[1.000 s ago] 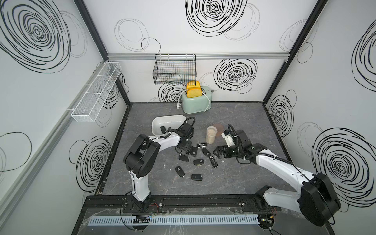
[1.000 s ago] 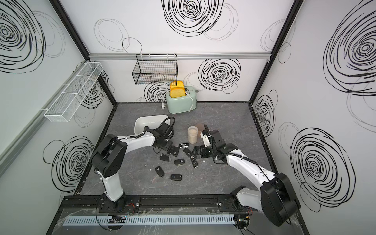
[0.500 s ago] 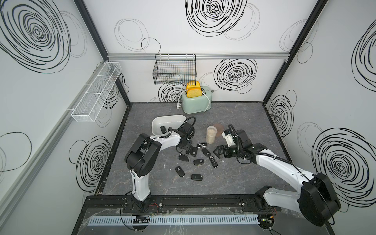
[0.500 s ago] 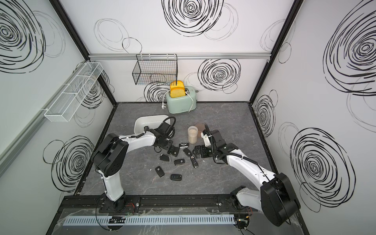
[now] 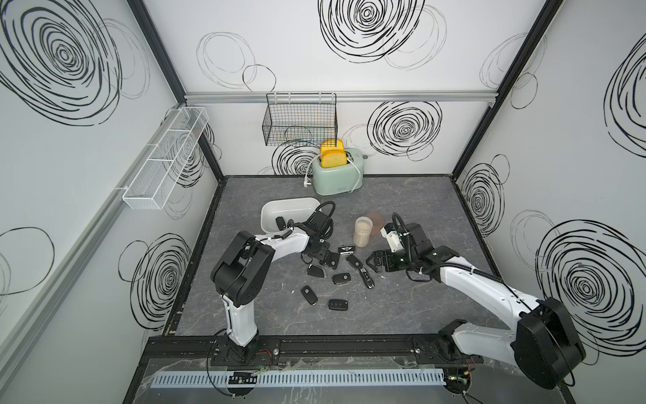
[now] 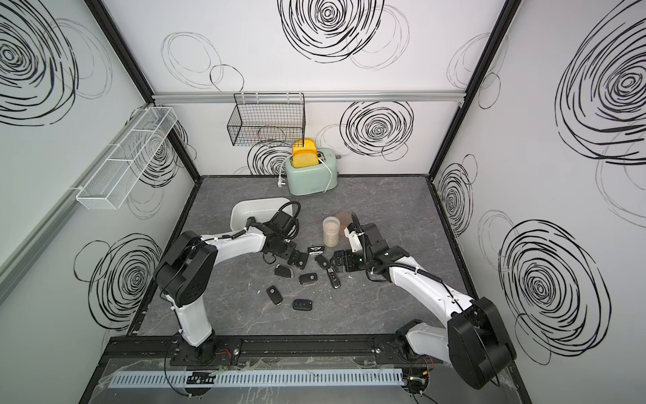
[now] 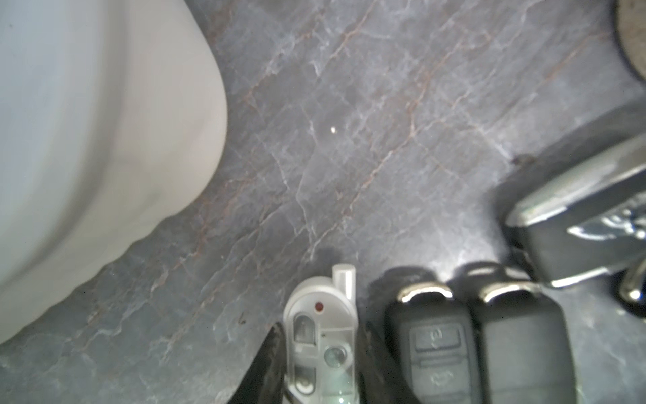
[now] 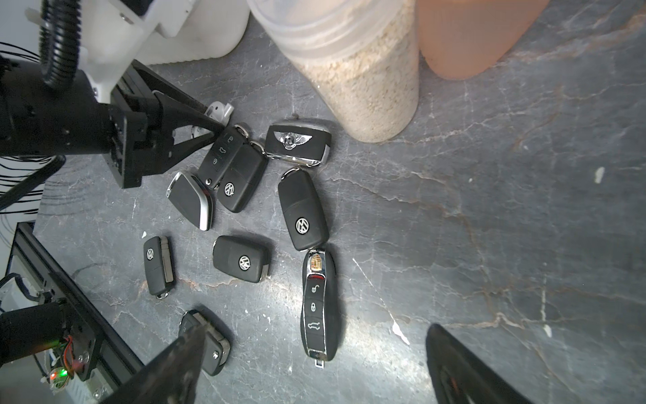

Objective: Place the car key into the storage box
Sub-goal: Pick up the car key from the center of the board, then place the car key in the storage box.

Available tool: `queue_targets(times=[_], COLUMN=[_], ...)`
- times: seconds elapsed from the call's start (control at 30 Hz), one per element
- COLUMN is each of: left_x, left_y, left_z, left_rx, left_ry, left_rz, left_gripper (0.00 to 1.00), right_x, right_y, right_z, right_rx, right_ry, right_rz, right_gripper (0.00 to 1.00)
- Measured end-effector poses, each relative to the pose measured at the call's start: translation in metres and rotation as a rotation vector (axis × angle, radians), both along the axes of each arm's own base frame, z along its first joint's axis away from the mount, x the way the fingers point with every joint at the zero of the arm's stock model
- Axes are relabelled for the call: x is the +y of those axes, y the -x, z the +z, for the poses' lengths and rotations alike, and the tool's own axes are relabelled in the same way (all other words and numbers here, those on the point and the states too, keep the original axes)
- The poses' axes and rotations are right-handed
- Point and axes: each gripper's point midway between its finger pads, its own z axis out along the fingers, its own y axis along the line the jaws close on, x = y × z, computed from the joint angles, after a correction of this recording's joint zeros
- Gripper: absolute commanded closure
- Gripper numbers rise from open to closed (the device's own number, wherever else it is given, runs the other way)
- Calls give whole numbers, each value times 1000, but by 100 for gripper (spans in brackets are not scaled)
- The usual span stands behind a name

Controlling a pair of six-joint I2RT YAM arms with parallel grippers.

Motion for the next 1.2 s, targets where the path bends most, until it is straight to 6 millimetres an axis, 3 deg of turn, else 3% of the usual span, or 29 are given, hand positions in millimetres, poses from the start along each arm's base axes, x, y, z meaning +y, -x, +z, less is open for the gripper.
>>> queue_targets(times=[0.23, 0.43, 0.67, 0.9, 1.03, 1.2], left_x=[5, 20, 51, 83, 97, 107], left_y=[12, 7, -12, -49, -77, -103], left_z=[42, 73, 102, 133, 135, 110], left_rx=[-58, -97, -148, -228, -249, -217], left_ry=[115, 231, 317, 354, 347, 296], left_rz=[57, 142, 260, 358, 403, 437], left_gripper=[77, 77, 76, 76, 73, 74], right_x=[4, 7, 9, 12, 16, 20], right_y=[2, 1, -2, -7, -14, -22], right_z=[2, 4, 6, 3, 5, 3], right_rx=[10, 7, 0, 4, 0, 4], right_ry=[-25, -43, -55, -53, -54, -47], right_rz=[8, 9, 11, 10, 10, 7], right_gripper=[1, 1, 1, 1, 1, 1])
